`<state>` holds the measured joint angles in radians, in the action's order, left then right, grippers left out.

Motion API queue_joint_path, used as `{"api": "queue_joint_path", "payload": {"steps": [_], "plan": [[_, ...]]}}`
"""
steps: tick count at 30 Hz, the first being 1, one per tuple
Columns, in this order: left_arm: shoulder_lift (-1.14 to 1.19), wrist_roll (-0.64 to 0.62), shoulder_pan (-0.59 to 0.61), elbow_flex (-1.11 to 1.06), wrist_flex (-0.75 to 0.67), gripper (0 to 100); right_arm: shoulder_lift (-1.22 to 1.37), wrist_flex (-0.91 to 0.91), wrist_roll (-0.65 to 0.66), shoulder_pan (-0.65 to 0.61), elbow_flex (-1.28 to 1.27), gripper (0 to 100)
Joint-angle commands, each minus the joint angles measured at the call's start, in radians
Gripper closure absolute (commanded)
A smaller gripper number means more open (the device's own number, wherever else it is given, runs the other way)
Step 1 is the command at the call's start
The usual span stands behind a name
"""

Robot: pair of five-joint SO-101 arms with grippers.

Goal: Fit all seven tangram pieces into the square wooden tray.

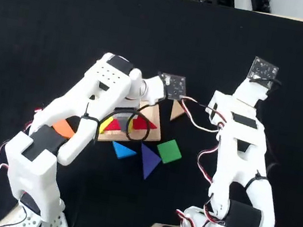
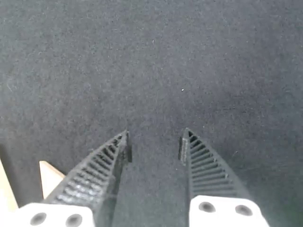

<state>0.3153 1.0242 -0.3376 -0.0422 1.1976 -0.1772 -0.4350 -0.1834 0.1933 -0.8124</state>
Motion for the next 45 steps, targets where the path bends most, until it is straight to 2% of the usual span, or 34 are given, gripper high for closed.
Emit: {"api": "queue_joint_path", "payload": {"steps": [1,7,11,16,19,21,23,24,26,28,36,41,45], "plan": [[-0.009,-0.028,-0.007,0.064,-0.009,68,-0.047,0.017,-0.008,0.012,0.008,82.2],[-0.017,-0.028,-0.005,0.059,-0.006,68,-0.048,0.017,-0.006,0.014,0.010,82.2],[-0.051,-0.046,0.054,0.084,0.014,68,-0.048,0.017,-0.005,0.012,0.010,82.2],[-0.255,-0.212,0.214,0.096,0.129,75,-0.047,0.017,0.040,-0.020,0.008,82.2],[-0.410,-0.393,0.332,0.018,0.158,80,-0.047,-0.005,0.132,-0.106,0.002,82.5],[-0.511,-0.531,0.406,-0.094,0.149,84,-0.048,-0.044,0.195,-0.170,0.004,86.4],[-0.600,-0.638,0.472,-0.225,0.133,89,-0.048,-0.068,0.241,-0.233,0.004,94.6],[-0.637,-0.683,0.503,-0.292,0.123,91,-0.048,-0.075,0.259,-0.259,0.004,98.9],[-0.700,-0.772,0.545,-0.417,0.097,97,-0.048,-0.087,0.296,-0.304,-0.001,97.0],[-0.753,-0.868,0.581,-0.527,0.038,97,-0.053,-0.129,0.328,-0.334,0.007,98.5],[-0.861,-1.224,0.722,-0.900,-0.370,96,-0.047,-0.190,0.339,-0.436,0.035,98.8],[-0.914,-1.284,0.736,-0.981,-0.446,96,-0.047,-0.216,0.336,-0.542,0.038,98.8],[-0.959,-1.286,0.736,-1.009,-0.448,96,-0.047,-0.219,0.336,-0.560,0.031,98.8]]}}
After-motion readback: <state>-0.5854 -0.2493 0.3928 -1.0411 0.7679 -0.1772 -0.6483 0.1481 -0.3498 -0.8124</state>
